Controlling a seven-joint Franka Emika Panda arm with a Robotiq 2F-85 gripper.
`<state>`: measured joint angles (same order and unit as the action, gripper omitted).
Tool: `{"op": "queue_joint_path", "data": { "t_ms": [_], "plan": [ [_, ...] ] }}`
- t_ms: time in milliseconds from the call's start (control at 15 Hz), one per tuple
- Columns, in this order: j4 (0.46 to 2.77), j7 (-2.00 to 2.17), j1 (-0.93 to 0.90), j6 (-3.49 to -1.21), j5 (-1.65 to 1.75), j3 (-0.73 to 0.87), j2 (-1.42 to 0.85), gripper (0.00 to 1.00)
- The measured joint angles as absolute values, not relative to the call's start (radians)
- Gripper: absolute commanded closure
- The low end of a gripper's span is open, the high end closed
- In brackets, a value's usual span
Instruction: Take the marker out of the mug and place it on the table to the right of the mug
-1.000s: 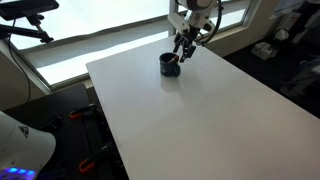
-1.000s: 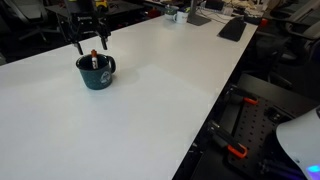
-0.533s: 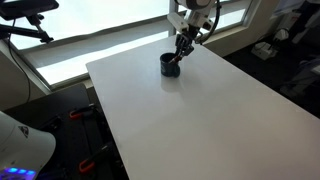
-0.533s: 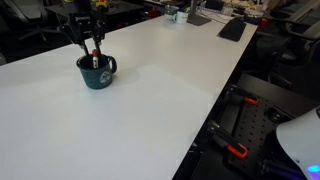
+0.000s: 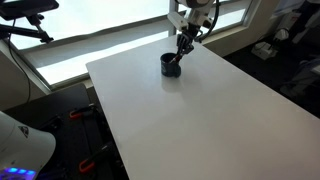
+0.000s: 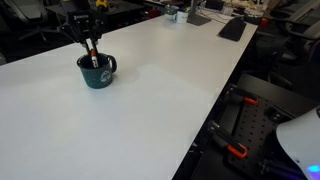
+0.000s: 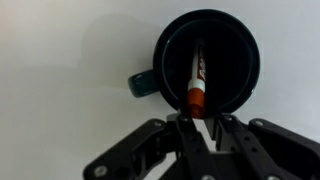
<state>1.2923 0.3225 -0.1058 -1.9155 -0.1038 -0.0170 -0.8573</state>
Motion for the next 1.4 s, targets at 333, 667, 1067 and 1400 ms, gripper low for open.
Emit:
{"op": "queue_joint_path", "data": {
  "t_ms": [333,667,1067,1400],
  "plan": [
    [1.285,0.322,-0.105,-1.923,-0.105,-0.016,-0.857,0.95],
    [1.23,0.319,-0.088,-1.939,-0.126,-0.016,-0.847,0.95],
    [1.09,0.318,-0.006,-1.92,-0.2,-0.017,-0.847,0.95],
    [0.998,0.318,0.038,-1.885,-0.219,-0.017,-0.882,0.95]
  ]
}}
